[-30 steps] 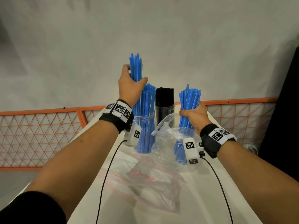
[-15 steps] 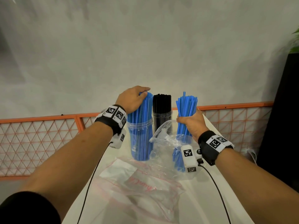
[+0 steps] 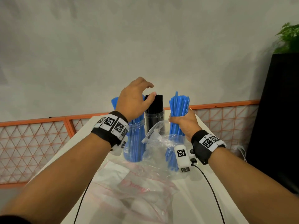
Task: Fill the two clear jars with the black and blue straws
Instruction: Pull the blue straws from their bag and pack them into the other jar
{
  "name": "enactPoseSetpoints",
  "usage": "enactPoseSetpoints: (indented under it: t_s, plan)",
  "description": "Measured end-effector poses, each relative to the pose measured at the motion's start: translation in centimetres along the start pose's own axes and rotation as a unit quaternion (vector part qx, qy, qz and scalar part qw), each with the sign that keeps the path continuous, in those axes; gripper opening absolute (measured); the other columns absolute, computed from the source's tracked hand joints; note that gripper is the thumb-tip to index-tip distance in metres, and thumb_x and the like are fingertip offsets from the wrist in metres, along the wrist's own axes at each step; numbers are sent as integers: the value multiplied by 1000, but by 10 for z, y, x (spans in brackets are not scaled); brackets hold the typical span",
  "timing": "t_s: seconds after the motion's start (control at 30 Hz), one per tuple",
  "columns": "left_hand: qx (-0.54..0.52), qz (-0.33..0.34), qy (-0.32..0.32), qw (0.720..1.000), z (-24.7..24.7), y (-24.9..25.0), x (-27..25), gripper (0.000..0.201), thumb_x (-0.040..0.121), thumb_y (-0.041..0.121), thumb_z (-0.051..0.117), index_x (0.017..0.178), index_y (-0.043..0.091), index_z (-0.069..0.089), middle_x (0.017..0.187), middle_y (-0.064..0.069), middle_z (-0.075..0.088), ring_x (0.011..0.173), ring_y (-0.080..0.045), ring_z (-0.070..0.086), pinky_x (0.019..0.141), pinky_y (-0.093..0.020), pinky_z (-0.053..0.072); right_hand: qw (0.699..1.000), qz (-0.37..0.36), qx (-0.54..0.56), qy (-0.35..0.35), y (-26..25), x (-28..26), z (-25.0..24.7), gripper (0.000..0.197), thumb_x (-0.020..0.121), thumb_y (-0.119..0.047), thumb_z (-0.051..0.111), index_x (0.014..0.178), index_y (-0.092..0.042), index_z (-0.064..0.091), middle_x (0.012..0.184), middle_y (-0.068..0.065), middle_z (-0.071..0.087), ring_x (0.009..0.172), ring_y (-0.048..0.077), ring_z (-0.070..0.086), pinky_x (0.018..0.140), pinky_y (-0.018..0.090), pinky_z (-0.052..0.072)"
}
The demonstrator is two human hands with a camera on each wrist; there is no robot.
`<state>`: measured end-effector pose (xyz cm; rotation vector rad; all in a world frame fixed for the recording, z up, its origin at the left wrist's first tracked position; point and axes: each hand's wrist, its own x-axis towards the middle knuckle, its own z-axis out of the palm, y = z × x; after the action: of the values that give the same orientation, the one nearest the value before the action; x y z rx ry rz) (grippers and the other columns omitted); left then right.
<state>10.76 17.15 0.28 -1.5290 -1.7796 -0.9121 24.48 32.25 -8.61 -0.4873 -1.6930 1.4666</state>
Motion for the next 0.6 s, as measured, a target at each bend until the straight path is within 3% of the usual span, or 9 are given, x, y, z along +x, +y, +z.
enactPoseSetpoints:
  t_s: [0.07, 0.1, 0.2, 0.3, 0.4, 0.6]
  plan:
    - [-104, -62, -16, 993, 8, 18, -6, 24, 86, 38, 69, 103, 21, 69, 86, 7, 67, 83, -9, 64, 78, -29, 55, 1000, 1, 6, -6, -1, -1, 0, 32, 73, -7, 79, 97, -19, 61, 88, 2, 66, 83, 13, 67, 62, 19, 52]
    - [-139, -99, -52, 984, 14, 24, -8, 29, 82, 39, 75, 104, 22, 68, 85, 8, 67, 81, -7, 64, 76, -26, 55, 1000, 1, 9, -10, -1, -2, -1, 34, 73, -7, 79, 100, -18, 62, 90, 2, 67, 85, 14, 67, 65, 21, 53]
    - [-197, -183, -174, 947, 30, 30, -13, 60, 74, 44, 83, 123, 18, 60, 103, 4, 66, 93, -5, 64, 81, -17, 53, 999, 2, 27, -29, -4, -4, -2, 40, 74, -9, 79, 110, -16, 63, 98, 6, 70, 93, 18, 69, 79, 32, 58]
    - [-256, -203, -246, 912, 44, 37, -19, 62, 78, 40, 81, 128, 12, 57, 111, -3, 69, 100, -15, 68, 91, -32, 57, 998, 2, 39, -42, -6, -6, -1, 39, 78, -9, 77, 115, -14, 64, 104, 8, 72, 100, 22, 69, 87, 39, 57]
    - [-320, -220, -212, 897, 54, 40, -25, 52, 78, 29, 83, 121, 12, 61, 110, -3, 71, 99, -17, 70, 87, -32, 58, 999, 1, 34, -43, -8, -6, -1, 41, 79, -10, 76, 118, -12, 63, 107, 10, 71, 101, 23, 68, 91, 42, 56]
    - [-439, -269, -159, 843, 64, 42, -32, 49, 84, 16, 78, 128, 9, 57, 117, -7, 70, 103, -17, 70, 82, -27, 59, 997, 9, 63, -51, -8, -10, -3, 42, 81, -5, 74, 121, -8, 62, 110, 15, 70, 103, 28, 68, 92, 49, 55]
